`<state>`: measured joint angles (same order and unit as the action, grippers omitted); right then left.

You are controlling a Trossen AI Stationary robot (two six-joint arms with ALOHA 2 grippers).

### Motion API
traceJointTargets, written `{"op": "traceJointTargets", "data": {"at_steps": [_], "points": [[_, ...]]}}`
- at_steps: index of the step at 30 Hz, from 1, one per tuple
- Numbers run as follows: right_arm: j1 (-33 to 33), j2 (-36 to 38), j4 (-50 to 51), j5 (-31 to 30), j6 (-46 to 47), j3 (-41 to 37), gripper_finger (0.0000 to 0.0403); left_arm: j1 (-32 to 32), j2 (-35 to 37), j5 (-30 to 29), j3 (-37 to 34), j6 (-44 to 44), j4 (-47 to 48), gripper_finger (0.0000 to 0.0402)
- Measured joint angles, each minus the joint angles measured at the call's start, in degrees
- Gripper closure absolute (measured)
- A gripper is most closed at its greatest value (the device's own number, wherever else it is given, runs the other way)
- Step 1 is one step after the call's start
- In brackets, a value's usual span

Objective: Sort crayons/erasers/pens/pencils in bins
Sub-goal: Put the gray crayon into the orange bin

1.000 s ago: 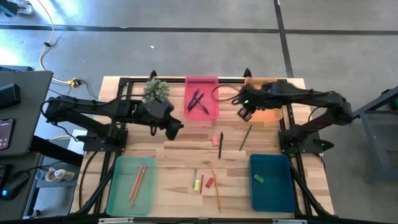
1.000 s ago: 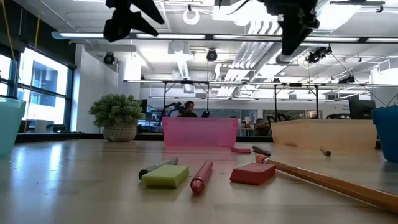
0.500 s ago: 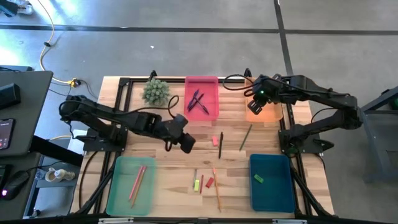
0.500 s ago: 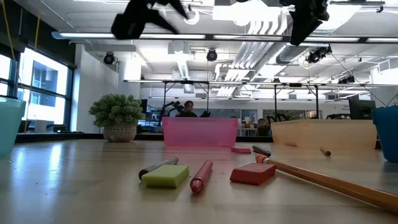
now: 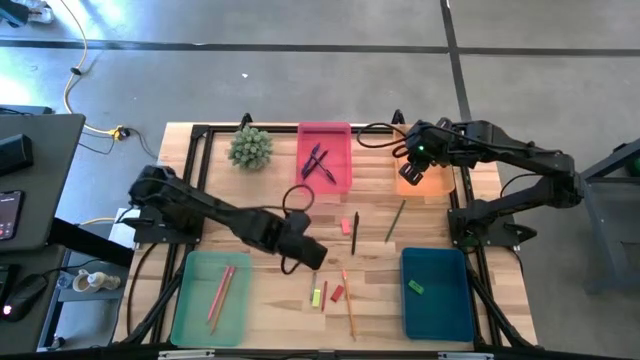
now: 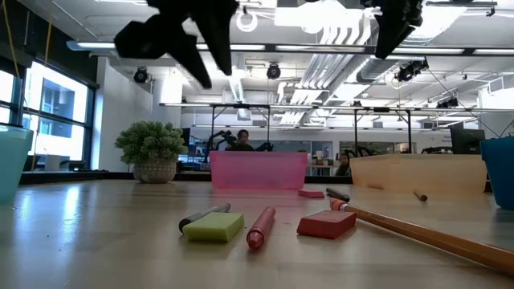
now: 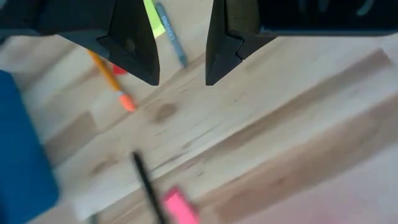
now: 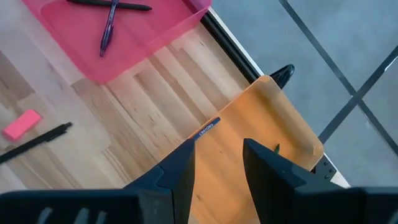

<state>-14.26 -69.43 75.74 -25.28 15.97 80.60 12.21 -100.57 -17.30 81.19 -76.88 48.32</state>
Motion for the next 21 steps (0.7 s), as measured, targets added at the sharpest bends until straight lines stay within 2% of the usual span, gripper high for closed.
{"op": "traceJointTargets", "data": {"at_steps": [10, 21], "points": [[0.0, -0.02, -0.09, 0.02, 0.26, 0.0, 0.0277, 3.5, -6.63, 0.42, 0.04, -13.18, -0.9, 0.0284], [0.0, -0.04, -0.39, 0.04, 0.46, 0.0, 0.0277, 6.53, -10.61, 0.38, 0.02, -18.95, -3.93, 0.0284]]}}
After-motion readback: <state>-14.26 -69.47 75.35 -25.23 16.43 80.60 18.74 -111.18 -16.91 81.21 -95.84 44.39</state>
